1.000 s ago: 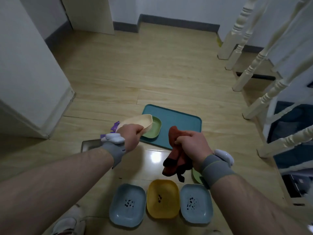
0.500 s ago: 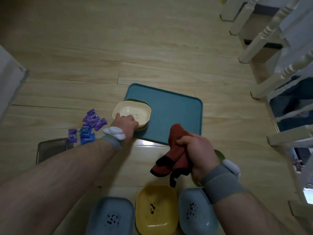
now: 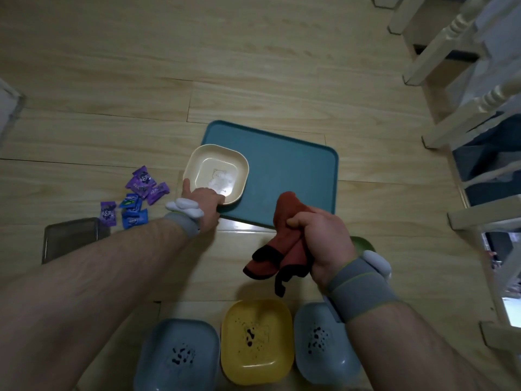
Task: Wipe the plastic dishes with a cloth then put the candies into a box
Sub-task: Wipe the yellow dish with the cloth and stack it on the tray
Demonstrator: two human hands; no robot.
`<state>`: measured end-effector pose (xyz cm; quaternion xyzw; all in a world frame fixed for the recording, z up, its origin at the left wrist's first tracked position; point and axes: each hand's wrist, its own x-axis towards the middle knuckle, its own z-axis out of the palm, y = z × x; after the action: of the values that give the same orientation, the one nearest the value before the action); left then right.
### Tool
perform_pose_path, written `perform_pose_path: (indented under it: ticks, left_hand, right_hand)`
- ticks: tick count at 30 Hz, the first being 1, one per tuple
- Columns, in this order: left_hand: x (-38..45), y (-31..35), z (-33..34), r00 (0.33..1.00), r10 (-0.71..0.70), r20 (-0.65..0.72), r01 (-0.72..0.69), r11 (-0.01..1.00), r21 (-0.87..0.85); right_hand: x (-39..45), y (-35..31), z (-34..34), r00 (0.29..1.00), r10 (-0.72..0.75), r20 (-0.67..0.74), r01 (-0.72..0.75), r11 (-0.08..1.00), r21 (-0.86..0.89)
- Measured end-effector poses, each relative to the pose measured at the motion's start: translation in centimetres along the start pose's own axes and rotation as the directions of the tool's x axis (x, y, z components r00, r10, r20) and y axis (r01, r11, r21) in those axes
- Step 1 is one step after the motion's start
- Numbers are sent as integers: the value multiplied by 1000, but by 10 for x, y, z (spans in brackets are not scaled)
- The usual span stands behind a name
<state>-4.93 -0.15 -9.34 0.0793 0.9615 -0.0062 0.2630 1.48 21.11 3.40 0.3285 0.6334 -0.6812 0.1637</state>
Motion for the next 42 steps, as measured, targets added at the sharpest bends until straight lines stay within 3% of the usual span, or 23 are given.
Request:
perform_pose_path:
  ticks: [1, 3, 4, 5, 7, 9, 11, 20, 32, 38, 42]
  left_hand:
    - [-3, 1, 3, 993, 44, -109, -48, 998, -31]
    - [-15, 11, 8, 910, 136, -392, -212, 964, -158]
    - [-26, 19, 10, 884, 149, -444, -272, 935, -227]
    - [-39, 31, 12, 912, 164, -375, -285, 912, -295]
    - [-63, 53, 23, 963, 257, -78, -269, 906, -328]
    - [-81, 73, 36, 913, 371, 169, -302, 893, -333]
    - [-95, 79, 53, 876, 393, 278, -284, 888, -362]
    - [-96, 79, 77, 920, 295, 257, -184, 906, -382]
    - [-137, 43, -3, 997, -14, 76, 54, 833, -550]
    - [-187, 32, -68, 980, -185, 70, 166, 577, -800]
    - [-240, 26, -112, 961, -233, 146, 191, 182, -965]
  right_hand:
    - [-1, -1, -1, 1000, -2, -1, 2, 1000, 0]
    - [-2, -3, -4, 1000, -9, -19, 9, 1000, -11]
    - [-3, -3, -5, 999, -14, -31, 14, 1000, -18]
    - [-5, -4, -7, 999, -15, -40, 14, 1000, -22]
    - [-8, -2, -11, 999, -9, -50, 8, 1000, -21]
    - [-10, -1, -15, 998, 0, -57, -2, 999, -33]
    - [-13, 5, -16, 998, 19, -63, -22, 999, -42]
    - [-12, 8, -16, 999, 19, -48, -23, 997, -72]
    - [-75, -41, -1, 995, -101, 27, 103, 992, -77]
    - [-144, -77, -8, 979, -195, 54, 199, 977, -80]
    - [-202, -101, -12, 973, -211, 89, 220, 968, -117]
